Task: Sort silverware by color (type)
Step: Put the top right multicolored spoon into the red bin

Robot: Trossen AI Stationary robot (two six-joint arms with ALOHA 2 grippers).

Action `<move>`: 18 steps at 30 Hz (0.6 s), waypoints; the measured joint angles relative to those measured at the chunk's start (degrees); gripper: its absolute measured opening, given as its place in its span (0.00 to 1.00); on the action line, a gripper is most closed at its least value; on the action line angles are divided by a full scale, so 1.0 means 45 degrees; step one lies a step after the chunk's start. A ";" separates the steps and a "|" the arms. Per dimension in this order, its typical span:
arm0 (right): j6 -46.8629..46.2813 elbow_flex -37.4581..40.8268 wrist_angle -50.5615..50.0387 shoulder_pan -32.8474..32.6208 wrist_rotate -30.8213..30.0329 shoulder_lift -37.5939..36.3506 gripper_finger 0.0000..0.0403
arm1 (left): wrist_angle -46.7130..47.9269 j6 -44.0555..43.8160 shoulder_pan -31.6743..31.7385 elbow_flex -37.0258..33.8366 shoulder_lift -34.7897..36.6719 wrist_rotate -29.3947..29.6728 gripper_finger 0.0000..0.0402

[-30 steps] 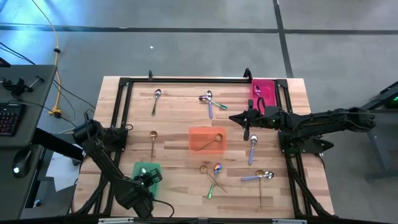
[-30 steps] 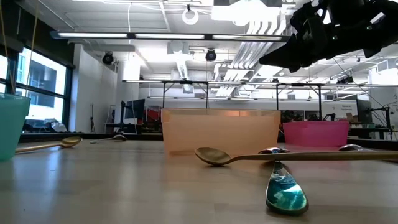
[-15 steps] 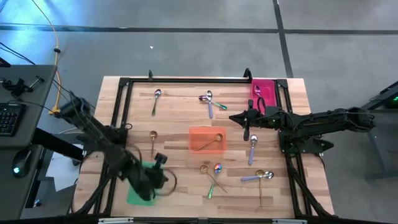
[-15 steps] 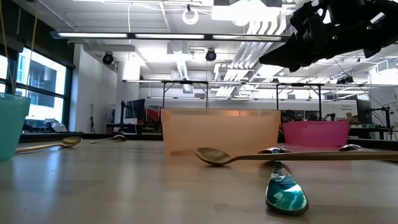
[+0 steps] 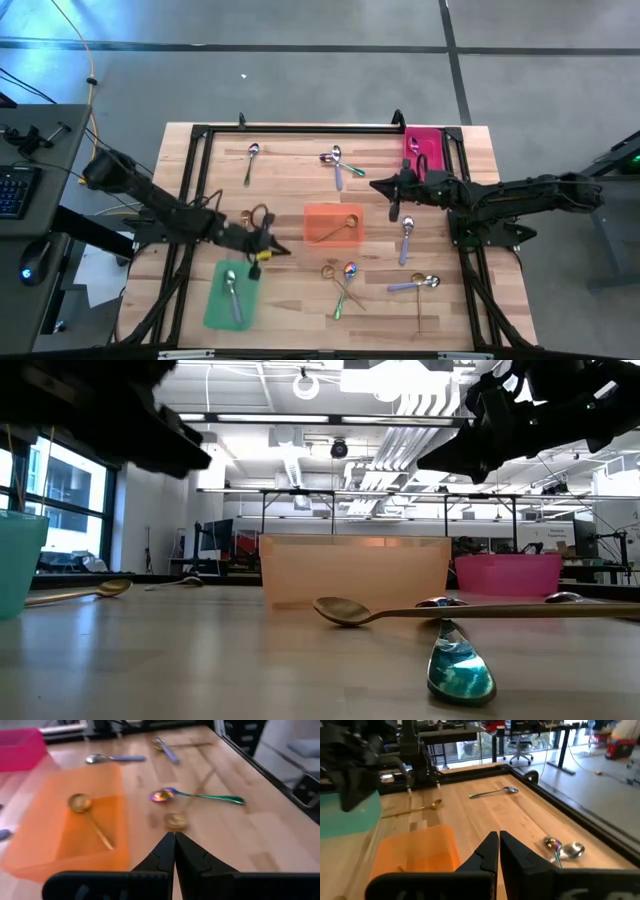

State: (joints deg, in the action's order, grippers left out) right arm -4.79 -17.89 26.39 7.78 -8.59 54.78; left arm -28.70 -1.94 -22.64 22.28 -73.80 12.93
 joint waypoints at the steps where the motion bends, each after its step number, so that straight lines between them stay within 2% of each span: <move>1: -0.0218 -0.0001 -0.0089 0.0102 0.0000 0.0000 0.00 | -0.0578 0.0177 0.0418 -0.0315 -0.0001 -0.0401 0.00; 6: -0.1201 -0.0005 -0.0350 0.0894 -0.0007 0.0000 0.04 | -0.3560 0.0695 0.2724 -0.1714 0.0000 -0.3273 0.00; 11: -0.2160 -0.0010 -0.0437 0.1829 -0.0281 0.0049 0.10 | -0.4426 0.0653 0.5527 -0.2261 0.0000 -0.6151 0.00; 14: -0.2407 -0.0010 -0.0411 0.2337 -0.0556 0.0203 0.14 | -0.5052 -0.0076 0.7219 -0.2278 -0.0005 -0.7047 0.00; 18: -0.2143 -0.0289 -0.0818 0.2996 -0.0564 0.0550 0.20 | -0.6663 -0.1608 0.8834 -0.2273 0.0000 -0.7546 0.00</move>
State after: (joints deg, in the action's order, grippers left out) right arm -14.43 -19.19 22.71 21.26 -11.13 57.26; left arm -58.68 -9.18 17.12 12.05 -73.80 -21.03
